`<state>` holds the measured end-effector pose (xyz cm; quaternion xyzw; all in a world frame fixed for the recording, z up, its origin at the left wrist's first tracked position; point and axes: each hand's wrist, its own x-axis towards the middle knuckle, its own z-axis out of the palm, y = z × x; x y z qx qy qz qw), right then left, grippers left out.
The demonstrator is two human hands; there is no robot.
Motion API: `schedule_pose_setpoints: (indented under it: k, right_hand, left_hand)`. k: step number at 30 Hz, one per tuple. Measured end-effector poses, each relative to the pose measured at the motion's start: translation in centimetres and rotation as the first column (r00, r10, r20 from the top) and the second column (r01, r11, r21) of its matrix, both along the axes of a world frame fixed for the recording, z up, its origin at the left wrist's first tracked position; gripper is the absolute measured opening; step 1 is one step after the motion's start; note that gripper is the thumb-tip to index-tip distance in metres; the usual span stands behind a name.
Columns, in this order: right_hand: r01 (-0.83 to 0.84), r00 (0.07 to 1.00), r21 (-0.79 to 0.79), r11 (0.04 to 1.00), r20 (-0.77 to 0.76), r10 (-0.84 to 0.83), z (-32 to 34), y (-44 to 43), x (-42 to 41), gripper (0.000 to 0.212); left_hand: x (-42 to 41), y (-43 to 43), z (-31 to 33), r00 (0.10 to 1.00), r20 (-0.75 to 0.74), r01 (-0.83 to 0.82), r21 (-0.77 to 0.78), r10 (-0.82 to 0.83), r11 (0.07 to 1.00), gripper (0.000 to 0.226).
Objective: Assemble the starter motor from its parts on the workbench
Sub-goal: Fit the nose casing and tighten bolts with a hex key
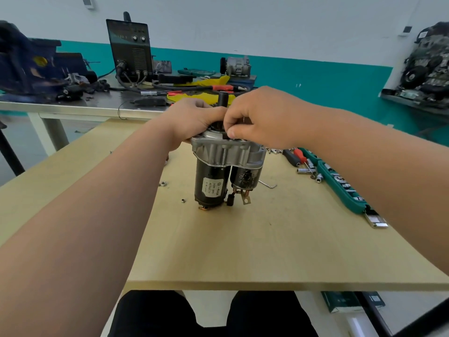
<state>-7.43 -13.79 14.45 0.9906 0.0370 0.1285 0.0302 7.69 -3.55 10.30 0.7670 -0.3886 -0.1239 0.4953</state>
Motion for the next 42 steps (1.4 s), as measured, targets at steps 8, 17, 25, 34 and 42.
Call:
schedule_pose_setpoints:
  k: [8,17,25,34,42]
  right_hand:
    - [-0.013,0.999,0.01,1.0,-0.038,0.013,0.9,0.3,1.7,0.015]
    - [0.081,0.994,-0.058,0.995,-0.063,-0.085,1.3,1.4,2.9,0.02]
    - [0.117,0.993,-0.133,0.984,-0.002,-0.118,1.0,2.5,2.1,0.023]
    - [0.296,0.955,-0.056,0.954,0.026,-0.295,1.1,3.6,2.1,0.017]
    - [0.352,0.934,-0.089,0.932,-0.024,-0.356,1.3,3.5,2.1,0.014]
  left_hand:
    - [0.6,0.7,-0.4,0.995,0.002,-0.095,-0.04,0.095,0.995,0.038]
    - [-0.1,0.9,-0.8,0.98,-0.026,-0.201,-0.101,0.199,0.974,0.041]
    - [-0.5,1.2,-0.8,0.972,-0.019,-0.237,-0.078,0.236,0.968,0.044]
    - [-1.2,1.3,-0.6,0.962,-0.079,-0.266,-0.08,0.26,0.961,0.056]
    - [-2.7,0.4,-0.2,0.939,-0.086,-0.34,-0.079,0.334,0.937,0.038]
